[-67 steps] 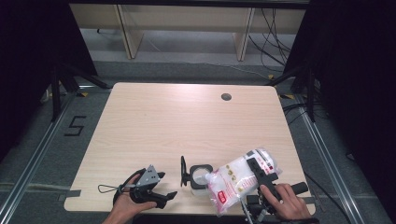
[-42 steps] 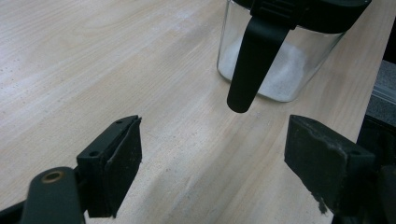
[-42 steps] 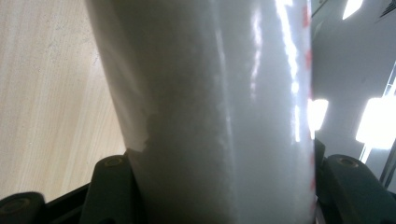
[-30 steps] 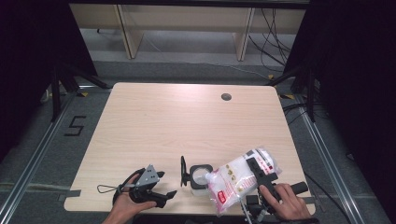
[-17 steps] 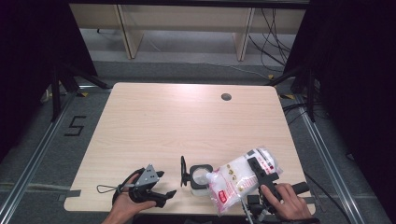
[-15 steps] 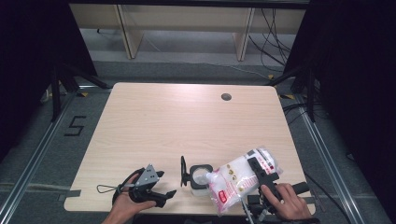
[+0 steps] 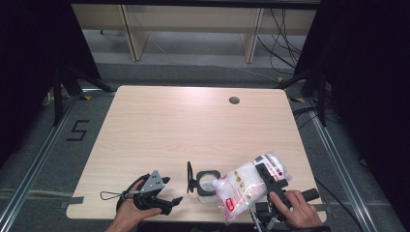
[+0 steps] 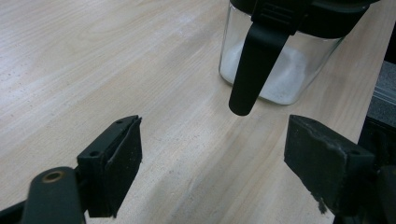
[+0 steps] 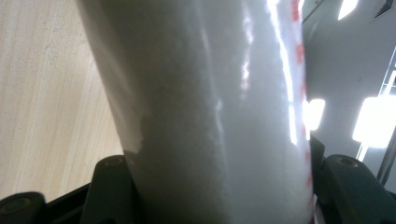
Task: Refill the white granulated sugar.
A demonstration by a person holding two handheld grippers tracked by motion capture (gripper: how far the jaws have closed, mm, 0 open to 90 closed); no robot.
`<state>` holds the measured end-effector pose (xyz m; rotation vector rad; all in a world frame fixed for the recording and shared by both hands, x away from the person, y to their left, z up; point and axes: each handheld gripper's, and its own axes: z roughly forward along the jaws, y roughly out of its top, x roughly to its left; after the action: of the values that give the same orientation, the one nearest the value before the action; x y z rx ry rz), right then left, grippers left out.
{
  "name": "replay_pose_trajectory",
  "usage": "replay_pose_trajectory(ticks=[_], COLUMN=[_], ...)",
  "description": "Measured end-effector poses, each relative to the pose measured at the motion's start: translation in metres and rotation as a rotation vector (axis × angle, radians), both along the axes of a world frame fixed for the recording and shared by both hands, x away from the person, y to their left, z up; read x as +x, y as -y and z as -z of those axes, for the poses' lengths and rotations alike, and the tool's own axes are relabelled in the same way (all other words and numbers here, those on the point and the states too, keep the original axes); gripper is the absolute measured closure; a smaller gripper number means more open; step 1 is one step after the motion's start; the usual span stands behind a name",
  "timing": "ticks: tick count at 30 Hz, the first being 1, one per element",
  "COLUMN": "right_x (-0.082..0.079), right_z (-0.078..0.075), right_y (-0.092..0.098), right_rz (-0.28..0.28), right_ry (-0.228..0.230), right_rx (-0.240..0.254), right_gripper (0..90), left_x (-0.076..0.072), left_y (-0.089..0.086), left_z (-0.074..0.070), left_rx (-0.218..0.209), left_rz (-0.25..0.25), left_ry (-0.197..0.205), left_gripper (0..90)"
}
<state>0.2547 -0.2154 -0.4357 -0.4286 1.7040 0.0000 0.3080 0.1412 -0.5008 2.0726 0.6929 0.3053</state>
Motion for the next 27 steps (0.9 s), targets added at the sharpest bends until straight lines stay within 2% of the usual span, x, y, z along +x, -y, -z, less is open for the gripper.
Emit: replay_pose_trajectory(ticks=[1, 2, 3, 5, 6, 7, 8, 9, 11, 13, 14, 15, 17, 19, 24, 26, 27], right_x=[-0.0011, -0.0011, -0.0011, -0.0015, -0.0016, -0.0010, -0.0003, -0.0017, 0.0003, 0.0006, -0.0004, -0.0008, -0.0003, -0.0007, 0.0008, 0.0000, -0.0002], right_z=[0.0028, 0.0033, 0.0019, 0.0009, -0.0019, 0.0009, -0.0005, -0.0021, -0.0013, -0.0010, 0.0014, 0.0011, 0.0037, -0.0001, 0.0014, 0.0005, 0.0006], right_y=[0.0015, 0.0016, 0.0014, 0.0022, 0.0022, 0.0033, 0.0028, 0.0025, 0.0032, 0.0035, 0.0047, 0.0044, 0.0055, 0.0031, 0.0040, 0.0034, 0.0032], right_rz=[0.024, 0.024, 0.024, 0.032, 0.029, 0.023, 0.004, 0.026, 0.007, 0.015, 0.038, 0.043, 0.027, 0.029, 0.005, 0.009, 0.006], right_ry=[-0.014, -0.013, -0.014, -0.020, -0.013, -0.006, 0.010, -0.004, 0.005, 0.000, -0.011, -0.014, -0.005, -0.007, 0.004, 0.002, 0.003], right_rx=[0.035, 0.044, 0.031, 0.037, 0.005, 0.046, 0.035, 0.020, 0.025, 0.025, 0.044, 0.032, 0.052, 0.006, 0.024, 0.022, 0.025], right_gripper=[44.2, 44.2, 44.2, 44.2, 44.2, 44.3, 44.3, 44.3, 44.3, 44.3, 44.3, 44.3, 44.3, 44.4, 44.3, 44.3, 44.3], left_x=[0.0001, 0.0001, 0.0000, -0.0006, -0.0006, 0.0002, 0.0006, -0.0005, -0.0003, -0.0006, -0.0005, 0.0004, 0.0005, 0.0008, 0.0006, -0.0008, -0.0002], left_y=[-0.0001, 0.0000, 0.0000, 0.0015, 0.0016, 0.0002, 0.0003, 0.0019, 0.0016, 0.0018, 0.0017, 0.0007, 0.0013, 0.0008, 0.0011, 0.0024, 0.0021], left_z=[-0.0002, -0.0003, 0.0000, 0.0006, 0.0005, -0.0011, -0.0014, -0.0009, -0.0012, -0.0011, -0.0014, -0.0019, -0.0016, -0.0015, -0.0013, -0.0005, -0.0006], left_rx=[0.003, 0.004, 0.005, -0.015, -0.017, 0.007, 0.006, -0.011, -0.001, -0.003, -0.001, 0.012, -0.006, -0.005, -0.004, -0.019, -0.012], left_rz=[0.002, 0.002, 0.000, -0.009, -0.011, -0.002, -0.002, -0.022, -0.017, -0.018, -0.017, -0.008, -0.009, -0.007, -0.009, -0.024, -0.016], left_ry=[-0.001, -0.002, 0.000, -0.006, -0.006, -0.008, -0.004, -0.011, -0.013, -0.019, -0.013, -0.006, -0.004, -0.003, -0.002, -0.022, -0.015], left_gripper=[18.6, 18.6, 18.6, 18.7, 18.7, 18.8, 18.9, 18.9, 18.9, 19.0, 19.0, 19.4, 19.4, 19.4, 19.4, 19.3, 19.3])
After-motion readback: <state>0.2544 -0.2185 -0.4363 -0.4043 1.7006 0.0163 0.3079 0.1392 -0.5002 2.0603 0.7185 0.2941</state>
